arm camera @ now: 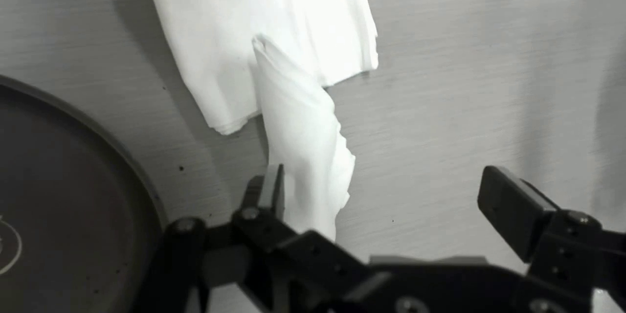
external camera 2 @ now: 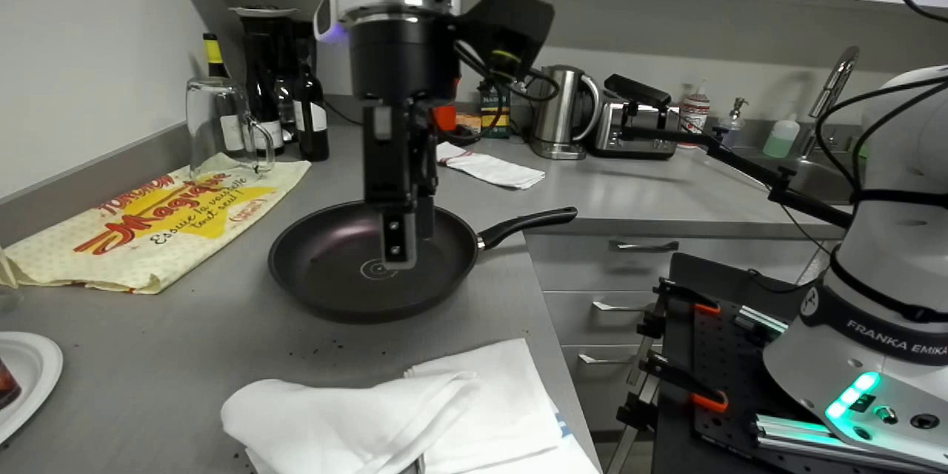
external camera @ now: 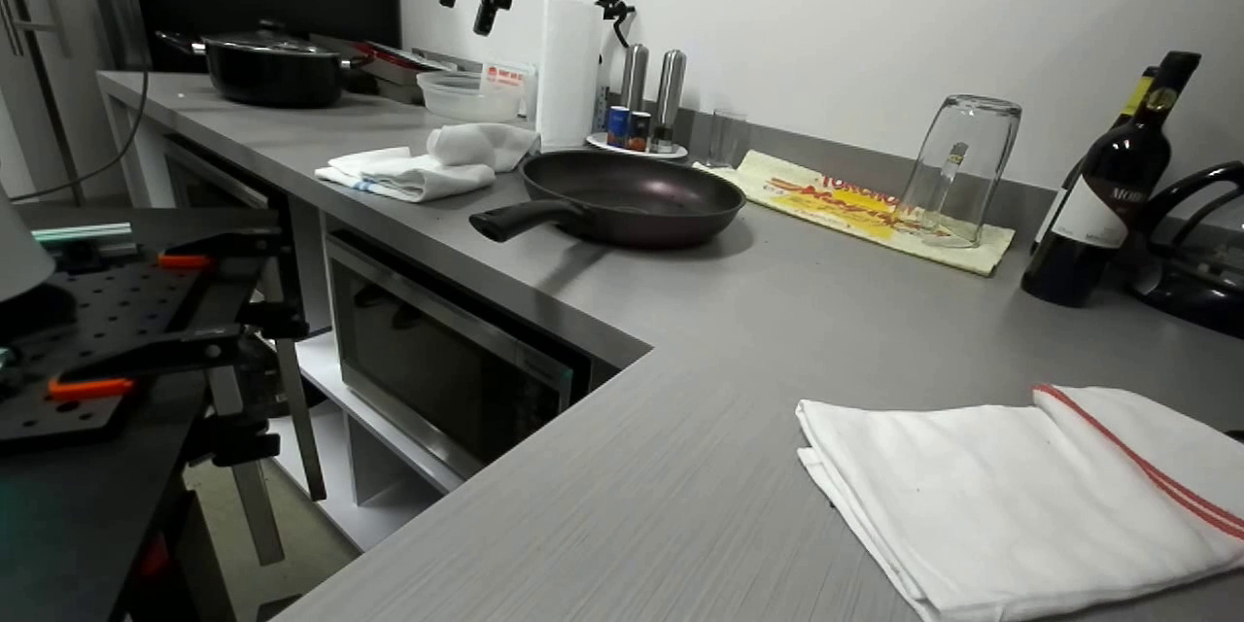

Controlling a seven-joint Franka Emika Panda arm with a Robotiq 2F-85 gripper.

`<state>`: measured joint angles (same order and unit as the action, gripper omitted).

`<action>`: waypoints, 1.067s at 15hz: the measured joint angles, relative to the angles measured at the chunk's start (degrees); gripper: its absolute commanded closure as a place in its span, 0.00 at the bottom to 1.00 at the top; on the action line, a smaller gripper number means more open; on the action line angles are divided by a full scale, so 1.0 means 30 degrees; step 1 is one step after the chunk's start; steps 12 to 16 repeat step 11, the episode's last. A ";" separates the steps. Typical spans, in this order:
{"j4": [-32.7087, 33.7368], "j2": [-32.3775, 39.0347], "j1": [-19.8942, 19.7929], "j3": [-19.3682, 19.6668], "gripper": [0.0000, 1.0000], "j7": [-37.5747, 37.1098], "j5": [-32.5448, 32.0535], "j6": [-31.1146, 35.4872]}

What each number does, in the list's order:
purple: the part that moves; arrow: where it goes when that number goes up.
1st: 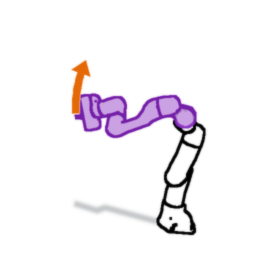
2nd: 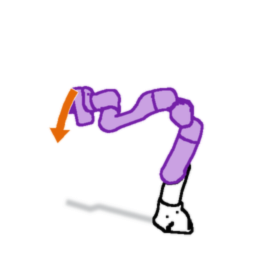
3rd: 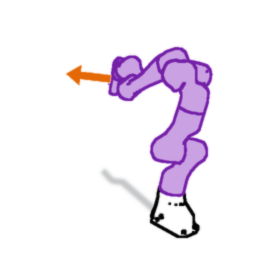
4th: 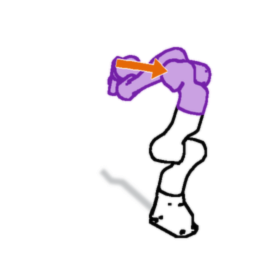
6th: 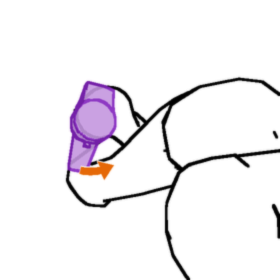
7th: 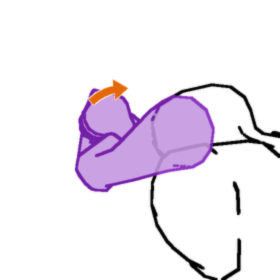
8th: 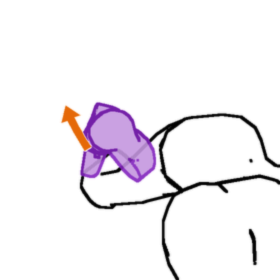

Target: Wipe the pan with the towel

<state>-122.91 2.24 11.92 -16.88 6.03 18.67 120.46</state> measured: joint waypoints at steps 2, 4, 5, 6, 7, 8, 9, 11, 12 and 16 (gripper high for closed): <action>-0.1154 -0.1297 0.0018 0.0139 0.00 -0.0220 -0.1332 -0.0242; -0.2145 -0.2478 0.0063 0.0151 0.00 -0.0913 -0.2629 -0.0242; -0.2591 -0.3091 0.0137 0.0144 0.00 -0.1312 -0.3199 -0.0243; -0.2989 -0.3710 0.0235 0.0110 0.00 -0.1733 -0.3774 -0.0242; -0.3352 -0.4364 0.0354 0.0043 0.00 -0.2088 -0.4200 -0.0243; -0.3670 -0.5035 0.0489 -0.0029 0.00 -0.2401 -0.4521 -0.0242; -0.3931 -0.5718 0.0638 -0.0086 0.00 -0.2657 -0.4726 -0.0242; -0.4265 -0.6909 0.0890 -0.0177 0.00 -0.3102 -0.4978 -0.0238; -0.4265 -0.6909 0.0890 -0.0177 0.00 -0.3102 -0.4978 -0.0238; -0.4265 -0.6909 0.0890 -0.0177 0.00 -0.3102 -0.4978 -0.0238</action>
